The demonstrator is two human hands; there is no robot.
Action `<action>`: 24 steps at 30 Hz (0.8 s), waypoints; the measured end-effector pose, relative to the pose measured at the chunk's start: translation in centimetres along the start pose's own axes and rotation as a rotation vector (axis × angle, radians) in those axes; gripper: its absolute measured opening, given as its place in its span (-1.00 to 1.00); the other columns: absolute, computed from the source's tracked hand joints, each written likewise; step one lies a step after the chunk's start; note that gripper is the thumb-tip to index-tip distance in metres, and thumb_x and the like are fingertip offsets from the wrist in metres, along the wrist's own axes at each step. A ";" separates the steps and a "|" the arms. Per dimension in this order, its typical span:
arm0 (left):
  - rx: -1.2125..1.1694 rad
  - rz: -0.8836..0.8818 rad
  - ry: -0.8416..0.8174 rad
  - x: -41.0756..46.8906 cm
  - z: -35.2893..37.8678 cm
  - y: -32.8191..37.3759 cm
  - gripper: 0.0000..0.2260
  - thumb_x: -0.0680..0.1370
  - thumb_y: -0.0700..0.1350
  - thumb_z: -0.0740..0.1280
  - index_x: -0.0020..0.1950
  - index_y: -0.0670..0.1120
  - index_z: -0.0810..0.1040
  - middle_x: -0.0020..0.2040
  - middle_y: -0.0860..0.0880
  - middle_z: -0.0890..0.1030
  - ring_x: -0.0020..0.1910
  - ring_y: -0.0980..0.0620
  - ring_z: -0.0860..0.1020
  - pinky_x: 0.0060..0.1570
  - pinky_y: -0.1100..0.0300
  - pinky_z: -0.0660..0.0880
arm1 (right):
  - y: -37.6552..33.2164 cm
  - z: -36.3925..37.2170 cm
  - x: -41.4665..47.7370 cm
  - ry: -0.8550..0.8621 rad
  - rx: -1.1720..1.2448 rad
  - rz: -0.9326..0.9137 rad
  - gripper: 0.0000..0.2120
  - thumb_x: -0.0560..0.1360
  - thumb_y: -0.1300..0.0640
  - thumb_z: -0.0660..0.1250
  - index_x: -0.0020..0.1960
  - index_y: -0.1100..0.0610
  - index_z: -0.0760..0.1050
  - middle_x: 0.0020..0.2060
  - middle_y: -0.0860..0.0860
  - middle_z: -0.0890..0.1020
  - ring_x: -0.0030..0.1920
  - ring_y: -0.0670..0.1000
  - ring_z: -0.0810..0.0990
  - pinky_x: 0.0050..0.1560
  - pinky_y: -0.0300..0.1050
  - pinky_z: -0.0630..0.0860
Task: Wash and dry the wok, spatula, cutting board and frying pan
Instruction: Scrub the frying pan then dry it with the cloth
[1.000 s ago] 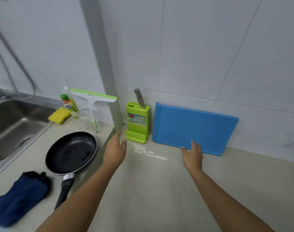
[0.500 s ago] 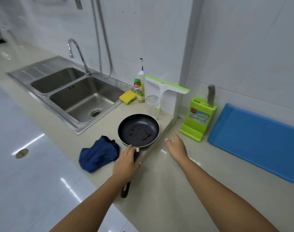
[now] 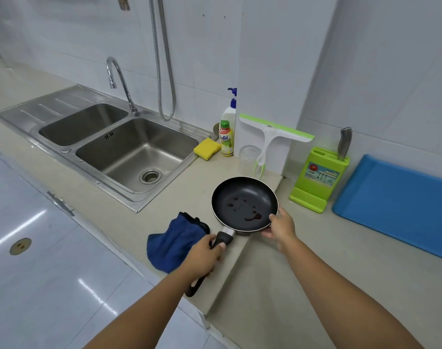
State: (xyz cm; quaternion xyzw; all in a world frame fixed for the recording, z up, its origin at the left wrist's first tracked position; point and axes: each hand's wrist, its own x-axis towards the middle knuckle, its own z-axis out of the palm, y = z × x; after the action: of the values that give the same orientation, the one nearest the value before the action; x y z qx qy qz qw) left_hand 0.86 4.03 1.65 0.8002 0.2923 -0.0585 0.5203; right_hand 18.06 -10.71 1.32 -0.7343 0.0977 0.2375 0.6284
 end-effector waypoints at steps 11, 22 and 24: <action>0.072 0.130 0.162 1.1 -9.0 1.5 -0.83 0.59 0.07 0.29 0.08 0.06 0.60 -0.37 0.08 0.55 -0.47 0.16 0.47 -0.45 0.24 0.43 | -4.7 5.0 -2.8 -0.020 0.115 -0.215 -0.68 0.56 0.27 0.21 0.14 -0.13 0.46 0.09 0.06 0.62 0.05 0.14 0.65 -0.34 -0.18 0.60; 0.216 0.193 0.366 3.4 -24.0 -4.6 -0.80 0.56 0.14 0.31 0.13 0.15 0.62 -0.35 0.16 0.56 -0.29 0.16 0.54 -0.28 0.23 0.41 | -7.8 21.6 -3.8 -0.159 0.207 -0.287 -0.59 0.60 0.29 0.21 0.34 -0.10 0.39 0.06 0.05 0.63 0.04 0.16 0.66 -0.14 -0.14 0.62; 0.262 0.195 0.370 4.5 -28.0 -6.4 -0.79 0.56 0.15 0.30 0.15 0.17 0.62 -0.32 0.13 0.57 -0.26 0.14 0.55 -0.23 0.19 0.46 | -7.8 26.2 -3.7 -0.157 0.232 -0.277 -0.59 0.59 0.30 0.21 0.27 -0.16 0.39 0.09 0.09 0.63 0.02 0.16 0.67 -0.23 -0.20 0.62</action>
State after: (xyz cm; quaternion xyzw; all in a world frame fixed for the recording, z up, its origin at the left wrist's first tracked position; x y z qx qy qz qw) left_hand -4.69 31.97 7.41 0.8823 0.2943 0.1022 0.3529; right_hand 12.34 15.60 7.37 -0.6427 -0.0269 0.1925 0.7410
